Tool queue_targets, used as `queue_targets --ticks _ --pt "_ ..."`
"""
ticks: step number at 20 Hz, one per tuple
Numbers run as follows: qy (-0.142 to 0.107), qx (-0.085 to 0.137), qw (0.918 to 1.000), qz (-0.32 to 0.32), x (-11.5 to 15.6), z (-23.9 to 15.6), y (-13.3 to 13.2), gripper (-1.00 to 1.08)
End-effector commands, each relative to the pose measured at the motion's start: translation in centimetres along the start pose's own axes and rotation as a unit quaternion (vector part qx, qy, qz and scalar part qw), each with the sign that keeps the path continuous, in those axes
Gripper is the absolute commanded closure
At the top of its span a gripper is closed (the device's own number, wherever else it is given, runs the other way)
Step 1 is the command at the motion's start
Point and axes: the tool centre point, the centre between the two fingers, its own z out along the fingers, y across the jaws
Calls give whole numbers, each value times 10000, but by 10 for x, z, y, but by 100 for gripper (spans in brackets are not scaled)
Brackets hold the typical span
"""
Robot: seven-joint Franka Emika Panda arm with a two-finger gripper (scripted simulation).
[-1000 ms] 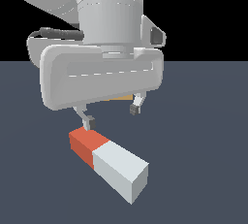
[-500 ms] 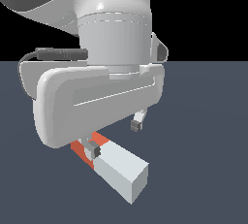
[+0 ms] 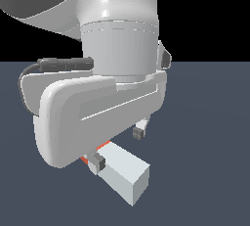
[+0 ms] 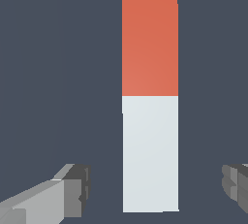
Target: Insert the peg into the horizontal hole in a box.
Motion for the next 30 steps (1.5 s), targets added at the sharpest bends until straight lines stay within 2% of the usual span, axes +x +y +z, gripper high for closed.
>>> queue_targets --ticks 1,13,18,19,30 --pt "-1 -1 10000 -1 0 0 0 -92" --pt "-2 0 10000 -20 0 44 0 -92" --pt "-2 0 10000 -23 -1 50 1 -92" --pt "-2 0 10000 -23 -1 50 1 108" --pt "2 -1 10000 -21 0 50 1 108"
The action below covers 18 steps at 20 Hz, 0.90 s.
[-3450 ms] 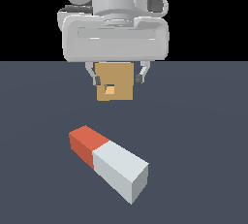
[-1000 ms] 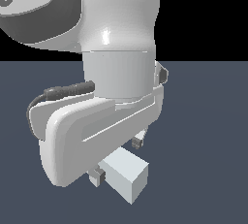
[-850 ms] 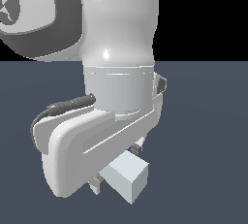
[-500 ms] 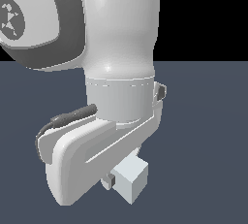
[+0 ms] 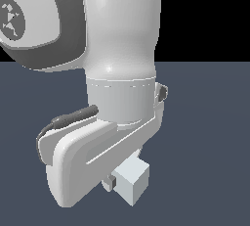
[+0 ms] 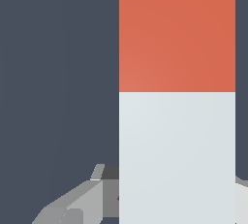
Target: Insert the peg into the horizontal hole in a box.
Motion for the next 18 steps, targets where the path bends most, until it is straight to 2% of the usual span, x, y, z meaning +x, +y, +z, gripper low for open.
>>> queue_targets --ticks 1,9,18 --pt "-1 -1 10000 9 1 0 0 108" --pt "-1 -1 9997 249 18 -2 4 108" --pt "-2 -1 9962 874 61 -7 18 108"
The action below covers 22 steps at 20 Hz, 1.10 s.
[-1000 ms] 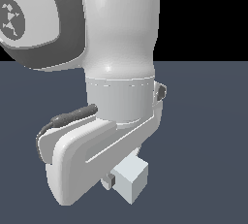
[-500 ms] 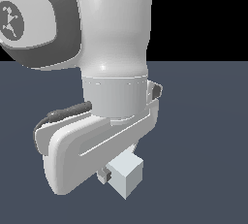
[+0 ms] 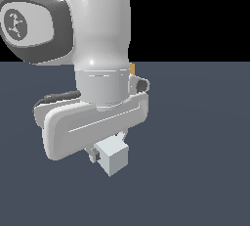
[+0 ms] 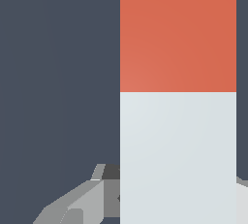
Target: Insert the peg into the horizontal hole in a box.
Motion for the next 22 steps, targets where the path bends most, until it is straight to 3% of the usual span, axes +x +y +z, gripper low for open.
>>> queue_targets --ticks 1,11,22 --pt "-11 -11 9998 212 15 -3 4 108" --pt "-11 -13 9941 1085 75 -11 27 108" --pt "-10 -15 9803 1976 133 -18 62 108"
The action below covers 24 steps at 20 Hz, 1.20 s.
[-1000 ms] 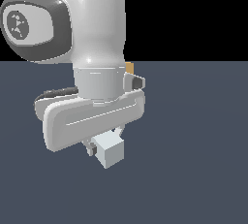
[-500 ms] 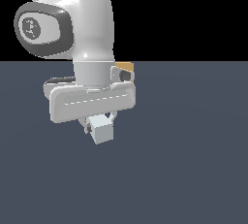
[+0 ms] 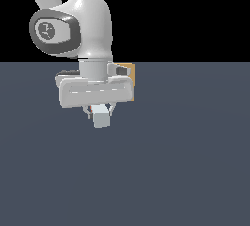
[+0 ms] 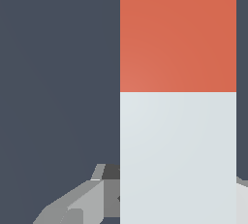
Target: Insert the peg into the horizontal hole in a box.
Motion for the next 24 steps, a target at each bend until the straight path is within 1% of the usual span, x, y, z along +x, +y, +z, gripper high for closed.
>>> queue_targets --ticks 1,8,13,18,24 --pt "-3 -15 9998 209 15 -3 5 108" --pt "-3 -15 9971 756 53 -8 20 108" --pt "-3 -15 9945 1051 73 -10 30 108" --pt "-3 -15 9922 1249 86 -12 39 108" --pt "-4 -14 9908 1351 92 -13 43 108"
